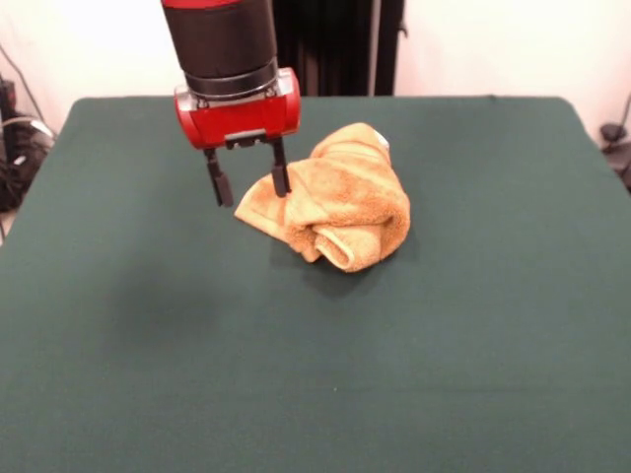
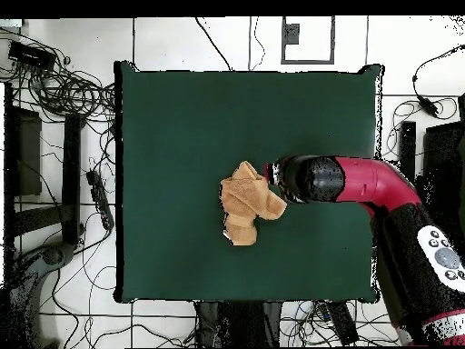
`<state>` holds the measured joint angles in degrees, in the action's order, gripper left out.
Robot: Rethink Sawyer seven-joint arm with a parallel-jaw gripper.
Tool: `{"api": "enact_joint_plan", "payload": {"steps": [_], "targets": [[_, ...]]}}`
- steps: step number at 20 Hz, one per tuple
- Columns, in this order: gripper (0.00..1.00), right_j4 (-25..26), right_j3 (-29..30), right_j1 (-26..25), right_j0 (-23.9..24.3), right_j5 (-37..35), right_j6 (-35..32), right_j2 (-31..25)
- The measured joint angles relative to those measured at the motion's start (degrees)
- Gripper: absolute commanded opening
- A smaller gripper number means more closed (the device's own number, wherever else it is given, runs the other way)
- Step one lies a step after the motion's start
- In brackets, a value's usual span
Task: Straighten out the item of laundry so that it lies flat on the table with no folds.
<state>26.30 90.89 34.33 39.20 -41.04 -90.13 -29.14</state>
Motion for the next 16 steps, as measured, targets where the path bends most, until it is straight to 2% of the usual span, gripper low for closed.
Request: {"api": "enact_joint_plan", "payload": {"steps": [8,16], "targets": [[1.0,2.2,-2.4,-2.9,-2.9,-6.4,0.0,1.9],[1.0,5.1,-2.9,-4.7,-4.5,-6.6,0.0,3.1]]}}
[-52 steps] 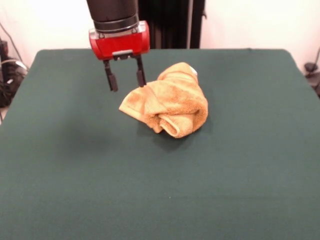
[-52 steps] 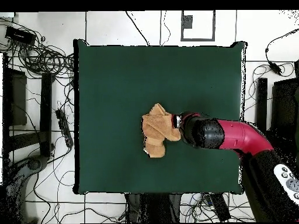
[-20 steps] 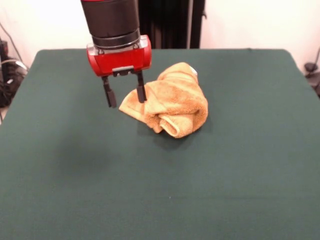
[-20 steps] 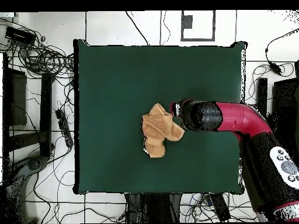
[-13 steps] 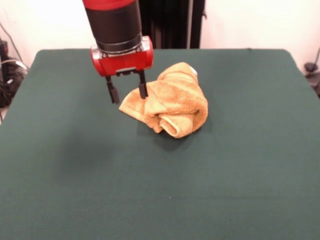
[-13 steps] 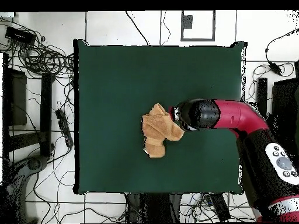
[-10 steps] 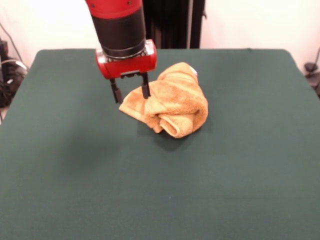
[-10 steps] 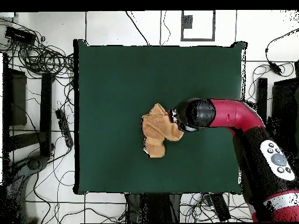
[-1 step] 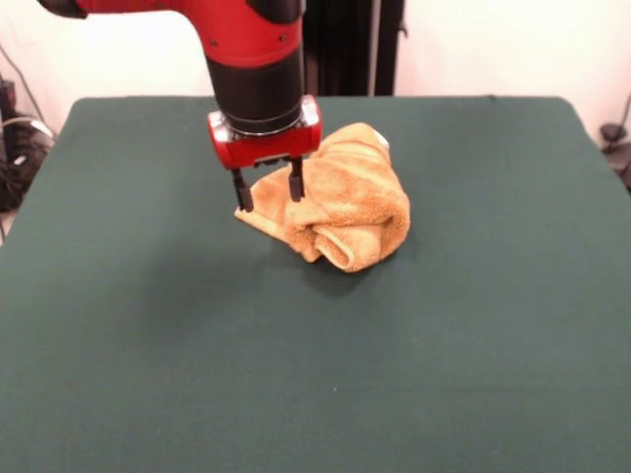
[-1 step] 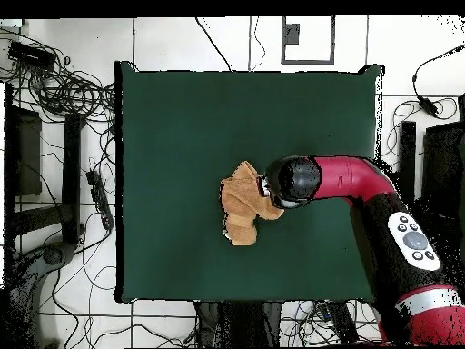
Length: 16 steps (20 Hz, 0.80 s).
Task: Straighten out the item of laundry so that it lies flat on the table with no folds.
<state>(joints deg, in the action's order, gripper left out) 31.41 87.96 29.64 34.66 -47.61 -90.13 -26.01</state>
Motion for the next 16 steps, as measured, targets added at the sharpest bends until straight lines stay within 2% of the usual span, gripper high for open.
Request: {"api": "enact_joint_plan", "payload": {"steps": [16], "targets": [[1.0,5.2,-1.6,-0.3,-1.9,0.0,0.0,4.3]]}}
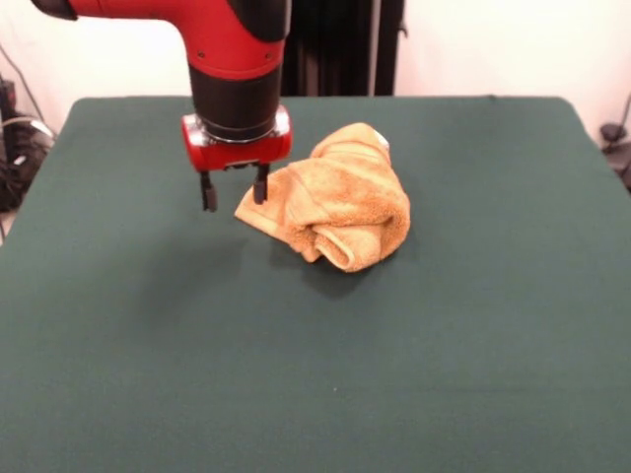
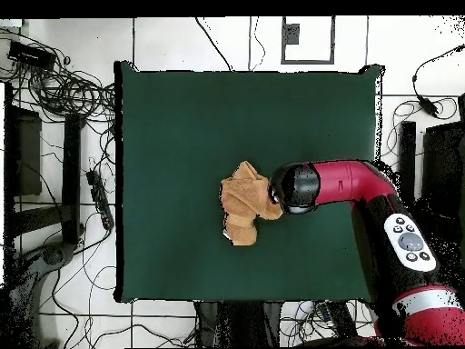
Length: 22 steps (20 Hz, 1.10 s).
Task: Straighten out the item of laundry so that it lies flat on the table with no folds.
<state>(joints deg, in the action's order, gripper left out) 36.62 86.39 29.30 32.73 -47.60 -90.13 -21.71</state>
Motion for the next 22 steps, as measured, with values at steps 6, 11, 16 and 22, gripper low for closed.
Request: {"api": "enact_joint_plan", "payload": {"steps": [6,11,16,22], "targets": [[1.0,0.0,-0.6,-0.7,0.0,0.0,0.0,0.5],[1.0,-0.2,-0.7,-3.0,0.6,0.0,0.0,0.5],[1.0,-0.4,-0.6,-5.2,1.2,0.0,0.0,0.5],[1.0,-0.8,-0.8,-6.4,1.8,0.0,0.0,0.5]]}}
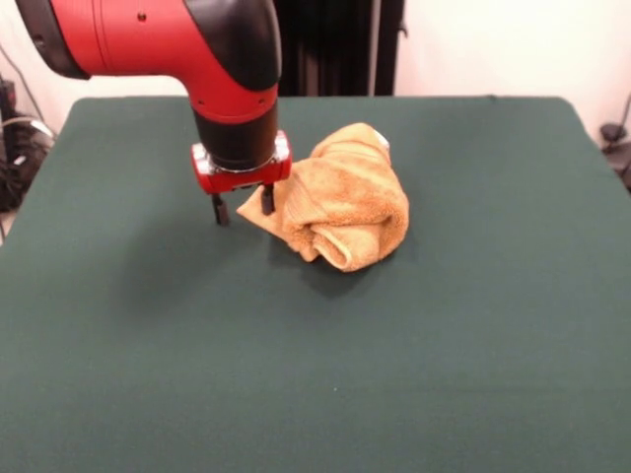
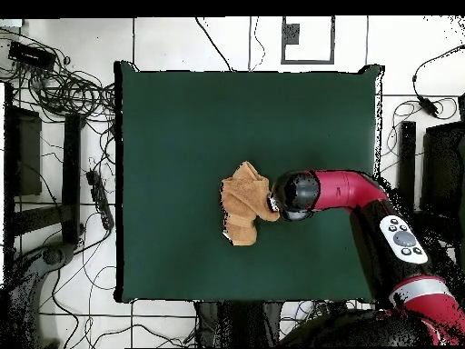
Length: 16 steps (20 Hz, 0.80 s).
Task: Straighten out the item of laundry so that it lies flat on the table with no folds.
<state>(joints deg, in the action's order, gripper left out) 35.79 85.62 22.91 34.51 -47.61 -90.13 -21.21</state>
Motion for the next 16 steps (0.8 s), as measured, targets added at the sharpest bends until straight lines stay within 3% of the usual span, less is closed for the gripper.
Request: {"api": "enact_joint_plan", "payload": {"steps": [16], "targets": [[1.0,0.1,-4.3,-1.4,-3.8,-5.0,0.0,2.2]]}}
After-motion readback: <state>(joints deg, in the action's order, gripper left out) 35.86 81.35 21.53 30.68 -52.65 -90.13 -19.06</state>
